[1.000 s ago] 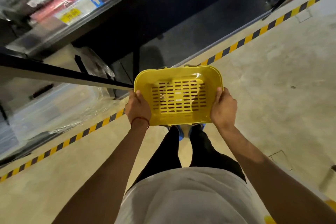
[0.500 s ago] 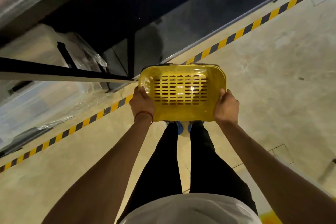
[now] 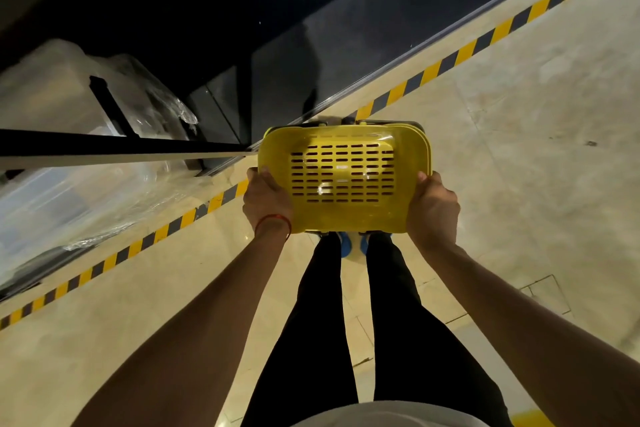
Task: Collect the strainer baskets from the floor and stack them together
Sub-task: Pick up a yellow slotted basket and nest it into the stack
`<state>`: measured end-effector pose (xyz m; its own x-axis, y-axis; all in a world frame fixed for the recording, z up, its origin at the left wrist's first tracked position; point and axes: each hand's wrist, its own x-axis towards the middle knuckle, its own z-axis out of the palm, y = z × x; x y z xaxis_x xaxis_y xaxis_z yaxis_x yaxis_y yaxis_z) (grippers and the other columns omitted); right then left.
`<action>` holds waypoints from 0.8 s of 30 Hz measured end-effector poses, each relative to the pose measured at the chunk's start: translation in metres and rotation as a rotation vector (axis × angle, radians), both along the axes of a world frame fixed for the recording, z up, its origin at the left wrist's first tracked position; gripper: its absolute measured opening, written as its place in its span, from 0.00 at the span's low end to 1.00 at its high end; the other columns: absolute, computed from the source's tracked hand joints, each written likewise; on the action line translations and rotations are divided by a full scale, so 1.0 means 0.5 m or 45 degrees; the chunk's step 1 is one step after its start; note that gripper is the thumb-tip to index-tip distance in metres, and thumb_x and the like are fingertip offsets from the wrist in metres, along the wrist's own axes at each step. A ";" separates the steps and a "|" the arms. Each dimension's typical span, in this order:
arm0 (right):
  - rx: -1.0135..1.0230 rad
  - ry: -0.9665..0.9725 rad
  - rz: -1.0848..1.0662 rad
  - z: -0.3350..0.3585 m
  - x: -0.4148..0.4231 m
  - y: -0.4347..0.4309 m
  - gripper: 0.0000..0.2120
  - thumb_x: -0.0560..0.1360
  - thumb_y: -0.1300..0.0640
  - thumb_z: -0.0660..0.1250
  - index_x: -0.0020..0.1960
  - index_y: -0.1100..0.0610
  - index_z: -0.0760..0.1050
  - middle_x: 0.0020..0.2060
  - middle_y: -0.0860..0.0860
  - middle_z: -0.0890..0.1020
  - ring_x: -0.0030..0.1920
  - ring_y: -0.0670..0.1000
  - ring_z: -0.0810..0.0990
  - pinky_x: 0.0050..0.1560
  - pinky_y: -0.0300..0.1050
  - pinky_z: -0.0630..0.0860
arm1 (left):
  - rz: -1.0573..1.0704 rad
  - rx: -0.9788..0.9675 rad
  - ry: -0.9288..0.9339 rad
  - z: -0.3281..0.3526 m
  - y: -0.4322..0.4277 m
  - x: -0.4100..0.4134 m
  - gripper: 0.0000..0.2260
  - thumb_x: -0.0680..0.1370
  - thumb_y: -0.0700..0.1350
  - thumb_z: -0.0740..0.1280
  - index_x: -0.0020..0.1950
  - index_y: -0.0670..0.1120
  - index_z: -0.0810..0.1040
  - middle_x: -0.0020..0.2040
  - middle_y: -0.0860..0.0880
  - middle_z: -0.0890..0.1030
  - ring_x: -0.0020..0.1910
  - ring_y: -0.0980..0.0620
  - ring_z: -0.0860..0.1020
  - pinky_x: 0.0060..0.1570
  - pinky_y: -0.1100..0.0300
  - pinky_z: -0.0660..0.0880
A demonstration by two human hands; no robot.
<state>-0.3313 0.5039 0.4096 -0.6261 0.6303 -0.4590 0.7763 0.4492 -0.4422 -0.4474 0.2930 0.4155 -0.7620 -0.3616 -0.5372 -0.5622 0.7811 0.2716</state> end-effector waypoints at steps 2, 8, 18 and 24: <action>0.015 0.000 0.039 -0.006 0.004 0.004 0.19 0.86 0.49 0.51 0.62 0.62 0.73 0.48 0.56 0.83 0.39 0.51 0.76 0.46 0.46 0.78 | -0.006 -0.021 0.050 -0.009 0.000 0.007 0.17 0.85 0.51 0.48 0.59 0.40 0.68 0.54 0.37 0.80 0.54 0.36 0.77 0.53 0.46 0.71; -0.048 -0.023 0.122 0.010 0.010 0.020 0.20 0.85 0.45 0.51 0.60 0.60 0.72 0.46 0.56 0.82 0.40 0.54 0.80 0.47 0.51 0.81 | 0.019 0.003 0.015 -0.008 -0.004 0.016 0.16 0.85 0.51 0.50 0.60 0.41 0.68 0.54 0.39 0.79 0.53 0.37 0.77 0.47 0.51 0.69; 0.062 -0.059 0.137 0.149 0.062 -0.001 0.20 0.81 0.49 0.61 0.69 0.56 0.70 0.60 0.56 0.81 0.58 0.61 0.80 0.56 0.55 0.79 | -0.431 0.097 0.320 0.088 -0.018 0.071 0.24 0.79 0.46 0.62 0.75 0.43 0.62 0.71 0.42 0.68 0.67 0.41 0.70 0.61 0.45 0.72; 0.210 -0.019 0.162 0.272 0.133 -0.037 0.20 0.79 0.48 0.62 0.68 0.54 0.74 0.62 0.55 0.79 0.61 0.58 0.76 0.55 0.53 0.76 | -0.886 0.160 0.367 0.188 -0.013 0.102 0.21 0.80 0.47 0.62 0.72 0.44 0.66 0.68 0.42 0.70 0.63 0.41 0.72 0.57 0.46 0.74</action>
